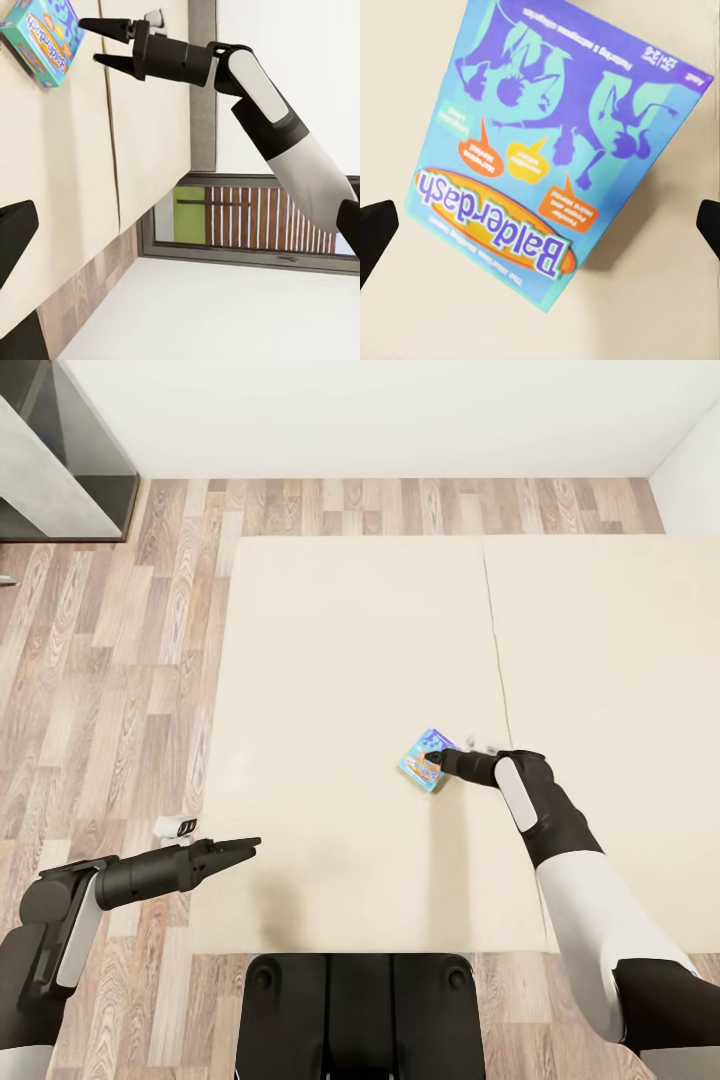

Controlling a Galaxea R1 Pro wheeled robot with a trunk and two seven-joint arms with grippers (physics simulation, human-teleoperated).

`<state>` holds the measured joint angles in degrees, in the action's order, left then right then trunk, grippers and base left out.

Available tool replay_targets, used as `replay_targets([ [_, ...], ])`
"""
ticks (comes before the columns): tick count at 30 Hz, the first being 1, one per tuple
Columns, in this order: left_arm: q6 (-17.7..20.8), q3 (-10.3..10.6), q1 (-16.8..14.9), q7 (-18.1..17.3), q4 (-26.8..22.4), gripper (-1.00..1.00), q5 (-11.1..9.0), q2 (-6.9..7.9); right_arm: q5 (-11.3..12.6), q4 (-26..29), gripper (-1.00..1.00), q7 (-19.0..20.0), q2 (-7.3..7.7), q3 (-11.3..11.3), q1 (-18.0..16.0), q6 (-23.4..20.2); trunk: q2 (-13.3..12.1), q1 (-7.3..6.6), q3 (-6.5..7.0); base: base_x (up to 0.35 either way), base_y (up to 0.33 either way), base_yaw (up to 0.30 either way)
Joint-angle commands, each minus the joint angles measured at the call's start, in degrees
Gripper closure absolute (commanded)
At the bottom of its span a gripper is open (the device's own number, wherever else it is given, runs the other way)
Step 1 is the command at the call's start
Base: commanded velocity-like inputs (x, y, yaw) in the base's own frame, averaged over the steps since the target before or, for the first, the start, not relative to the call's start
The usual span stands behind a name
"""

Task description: Put all the toys in the child's room - the three board games (two on the bed and one on the table), the two jigsaw puzzles on the table, and the tennis ball on the table - inside the toy box on the table in the child's room.

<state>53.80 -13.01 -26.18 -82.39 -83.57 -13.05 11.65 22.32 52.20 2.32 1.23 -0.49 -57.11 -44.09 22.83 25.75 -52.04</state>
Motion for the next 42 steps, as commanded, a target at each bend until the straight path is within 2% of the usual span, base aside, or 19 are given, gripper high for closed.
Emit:
replay_targets([
  [1, 0.6, 0.0, -0.01, -0.13, -0.01, -1.0, -0.06, 0.02, -0.17, 0.05, -1.0, 0.24, 0.02, -0.05, -0.02, 0.04, 0.09, 0.03, -0.06, 0.0, 0.0, 0.0],
  [14, 0.6, -0.05, -0.01, 0.09, -0.01, -1.0, 0.26, 0.53, -0.52, 0.14, -1.0, 0.0, 0.37, 0.09, -0.3, 3.93, 0.09, 0.03, -0.06, 0.0, 0.0, 0.0],
  [16, 0.6, -0.04, -0.01, 0.15, -0.01, -1.0, 0.28, 0.55, -1.26, 0.04, -1.0, -0.32, 0.44, 0.11, -0.79, 4.29, 0.09, 0.03, -0.06, 0.0, 0.0, 0.0],
  [21, 0.66, -0.01, -0.01, 0.2, 0.0, -1.0, 0.37, 0.56, -5.06, -0.05, -1.0, -0.86, 0.27, -0.07, -1.29, 5.37, 0.09, 0.03, -0.06, 0.0, 0.0, 0.0],
  [25, 0.68, -0.07, -0.01, 0.21, 0.0, -1.0, 0.39, 0.57, -6.44, -0.04, -1.0, -1.38, 0.02, -0.27, -1.33, 6.7, 0.09, 0.03, -0.06, 0.0, 0.0, 0.0],
  [42, 0.69, -0.08, -0.01, 0.21, -0.01, -1.0, 0.39, 0.77, -6.81, -0.7, -1.0, -4.01, -0.91, -0.04, -1.05, 8.35, 0.09, 0.03, -0.06, 0.0, 0.0, 0.0],
])
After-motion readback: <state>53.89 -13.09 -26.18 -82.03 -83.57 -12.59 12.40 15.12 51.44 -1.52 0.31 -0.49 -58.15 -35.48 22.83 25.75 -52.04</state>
